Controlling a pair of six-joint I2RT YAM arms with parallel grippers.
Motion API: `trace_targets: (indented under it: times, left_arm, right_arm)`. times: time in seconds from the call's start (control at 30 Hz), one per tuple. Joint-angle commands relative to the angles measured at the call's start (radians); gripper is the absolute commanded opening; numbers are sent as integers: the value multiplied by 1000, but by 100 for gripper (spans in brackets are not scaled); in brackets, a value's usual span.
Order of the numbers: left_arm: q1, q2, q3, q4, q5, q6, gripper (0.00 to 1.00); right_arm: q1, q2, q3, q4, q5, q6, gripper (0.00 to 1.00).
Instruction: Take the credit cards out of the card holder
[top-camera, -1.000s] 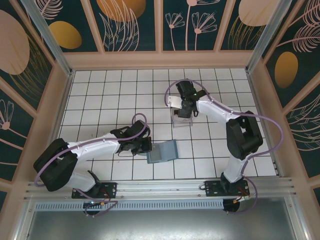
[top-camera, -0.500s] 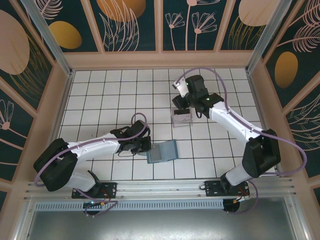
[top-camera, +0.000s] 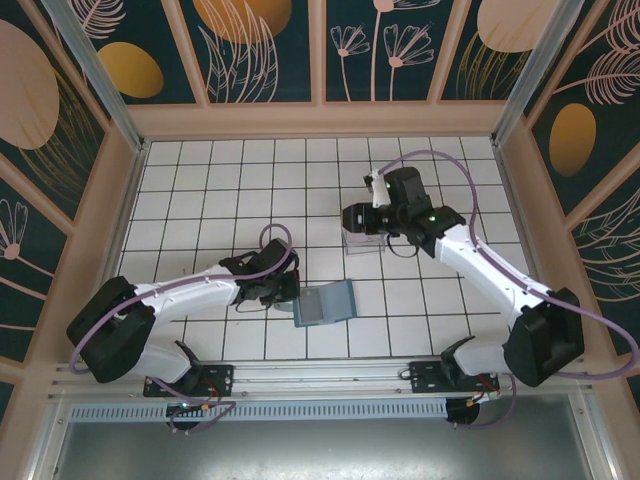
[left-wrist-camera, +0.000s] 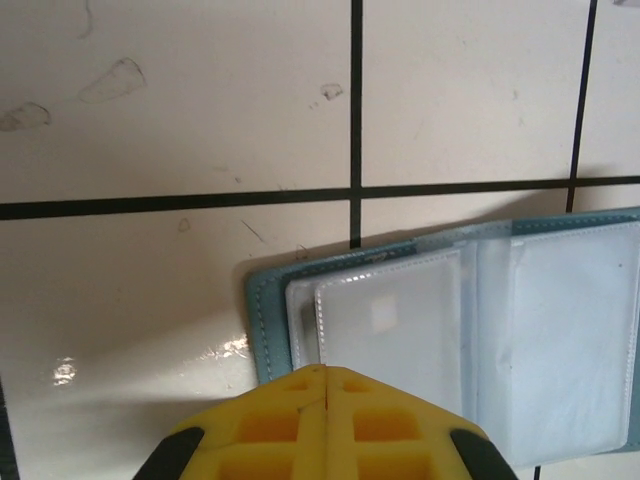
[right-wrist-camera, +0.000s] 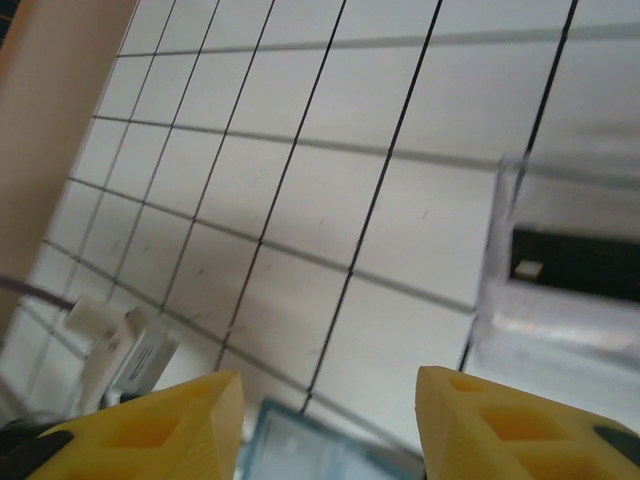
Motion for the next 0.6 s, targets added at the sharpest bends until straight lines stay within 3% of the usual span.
trace_targets:
  times: [0.0, 0.2, 0.57]
  left_arm:
    - [21, -33, -1, -6, -30, 17, 0]
    - [57, -59, -19, -3, -32, 32, 0]
    - [114, -103, -62, -18, -34, 45, 0]
  right_arm:
    - [32, -55, -45, 0, -79, 165, 46]
    - [110, -85, -106, -26, -49, 249, 29]
    - [282, 27, -154, 49, -28, 367, 21]
